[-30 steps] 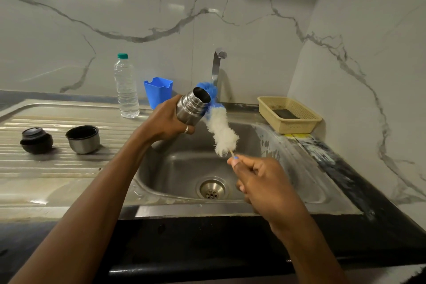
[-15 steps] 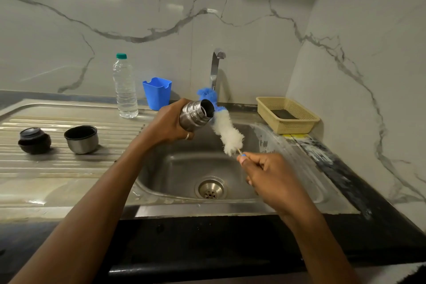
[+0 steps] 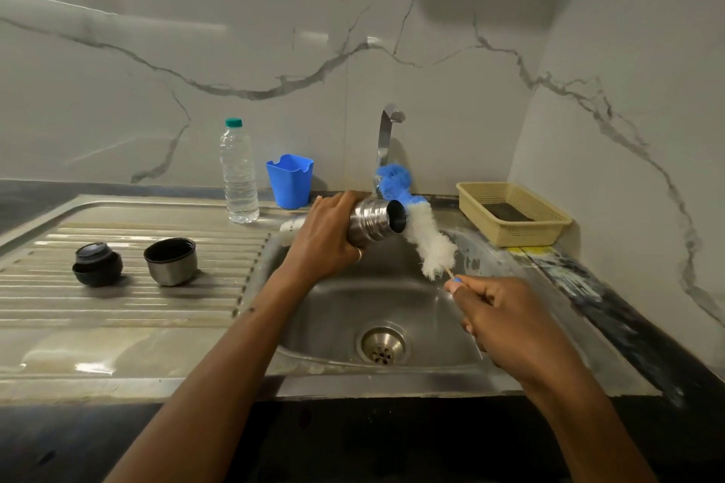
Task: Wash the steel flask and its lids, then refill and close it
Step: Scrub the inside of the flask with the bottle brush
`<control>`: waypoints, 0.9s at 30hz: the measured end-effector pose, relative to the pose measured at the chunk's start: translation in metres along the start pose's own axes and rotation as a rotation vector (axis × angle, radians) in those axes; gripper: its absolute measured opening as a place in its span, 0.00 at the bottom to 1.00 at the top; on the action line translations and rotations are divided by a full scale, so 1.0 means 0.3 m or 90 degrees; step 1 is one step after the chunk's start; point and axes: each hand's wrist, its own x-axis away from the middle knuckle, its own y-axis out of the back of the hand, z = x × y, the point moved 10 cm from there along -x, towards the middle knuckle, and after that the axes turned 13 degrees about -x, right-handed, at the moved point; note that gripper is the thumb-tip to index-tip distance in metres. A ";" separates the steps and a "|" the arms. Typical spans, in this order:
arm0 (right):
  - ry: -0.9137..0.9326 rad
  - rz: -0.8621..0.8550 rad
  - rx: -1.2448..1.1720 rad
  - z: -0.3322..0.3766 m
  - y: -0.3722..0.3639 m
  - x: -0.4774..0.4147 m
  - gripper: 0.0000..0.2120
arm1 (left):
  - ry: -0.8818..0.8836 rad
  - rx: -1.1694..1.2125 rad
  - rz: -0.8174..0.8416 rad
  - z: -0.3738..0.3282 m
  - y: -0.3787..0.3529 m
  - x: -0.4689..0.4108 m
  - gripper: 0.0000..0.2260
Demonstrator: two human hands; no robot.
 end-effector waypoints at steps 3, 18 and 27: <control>-0.005 -0.004 0.006 0.004 0.011 0.025 0.19 | 0.012 -0.006 -0.028 0.007 0.015 0.001 0.32; 0.081 -0.060 0.482 0.208 -0.060 0.088 0.14 | 0.016 -0.258 -0.086 0.011 0.021 0.013 0.27; 0.090 -0.030 0.622 0.181 -0.221 0.096 0.24 | 0.046 -0.390 -0.118 -0.009 0.058 0.005 0.17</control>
